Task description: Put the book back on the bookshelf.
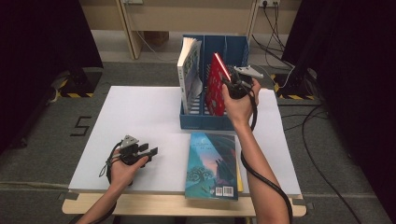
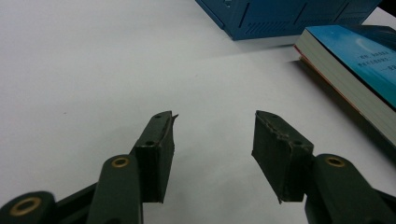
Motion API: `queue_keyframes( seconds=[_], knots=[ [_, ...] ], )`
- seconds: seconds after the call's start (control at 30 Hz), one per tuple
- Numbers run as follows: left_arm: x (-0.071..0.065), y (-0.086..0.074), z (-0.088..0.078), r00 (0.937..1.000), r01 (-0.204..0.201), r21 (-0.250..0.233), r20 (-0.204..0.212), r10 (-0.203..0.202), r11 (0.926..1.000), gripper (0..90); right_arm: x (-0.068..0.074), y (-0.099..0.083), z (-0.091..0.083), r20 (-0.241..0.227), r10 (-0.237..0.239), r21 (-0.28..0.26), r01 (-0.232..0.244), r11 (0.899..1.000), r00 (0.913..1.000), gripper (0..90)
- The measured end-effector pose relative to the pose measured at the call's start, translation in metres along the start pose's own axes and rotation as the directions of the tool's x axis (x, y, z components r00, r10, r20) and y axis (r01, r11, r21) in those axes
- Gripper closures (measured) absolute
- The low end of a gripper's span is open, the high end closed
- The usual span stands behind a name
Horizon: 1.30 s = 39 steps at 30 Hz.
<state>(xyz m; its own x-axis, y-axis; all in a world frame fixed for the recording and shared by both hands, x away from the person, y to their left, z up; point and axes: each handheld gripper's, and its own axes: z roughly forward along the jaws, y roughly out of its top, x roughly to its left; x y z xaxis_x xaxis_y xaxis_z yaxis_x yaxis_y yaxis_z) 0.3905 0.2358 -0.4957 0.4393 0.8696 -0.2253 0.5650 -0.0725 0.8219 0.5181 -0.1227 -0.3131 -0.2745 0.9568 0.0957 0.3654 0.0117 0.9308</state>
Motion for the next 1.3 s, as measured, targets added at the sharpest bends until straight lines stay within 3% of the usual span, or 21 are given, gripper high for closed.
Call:
queue_keyframes(
  seconds=[0.37, 0.63, 1.3],
  knots=[
    [0.001, 0.000, 0.000, 1.0000, 0.000, 0.000, -0.002, 0.000, 1.0000, 47.5, -0.001, 0.005, 0.008, 0.016, 0.021, 0.064, -0.022, 0.998, 0.9997, 73.3],
    [0.000, 0.000, 0.000, 1.0000, 0.002, -0.003, -0.001, -0.002, 1.0000, 47.5, 0.004, 0.007, 0.013, 0.030, 0.034, 0.096, -0.037, 0.995, 0.9990, 79.1],
    [0.002, 0.001, -0.001, 1.0000, 0.005, -0.006, -0.004, -0.005, 1.0000, 47.5, 0.010, 0.009, 0.017, 0.050, 0.051, 0.043, -0.054, 0.998, 0.9974, 80.1]
  ],
)
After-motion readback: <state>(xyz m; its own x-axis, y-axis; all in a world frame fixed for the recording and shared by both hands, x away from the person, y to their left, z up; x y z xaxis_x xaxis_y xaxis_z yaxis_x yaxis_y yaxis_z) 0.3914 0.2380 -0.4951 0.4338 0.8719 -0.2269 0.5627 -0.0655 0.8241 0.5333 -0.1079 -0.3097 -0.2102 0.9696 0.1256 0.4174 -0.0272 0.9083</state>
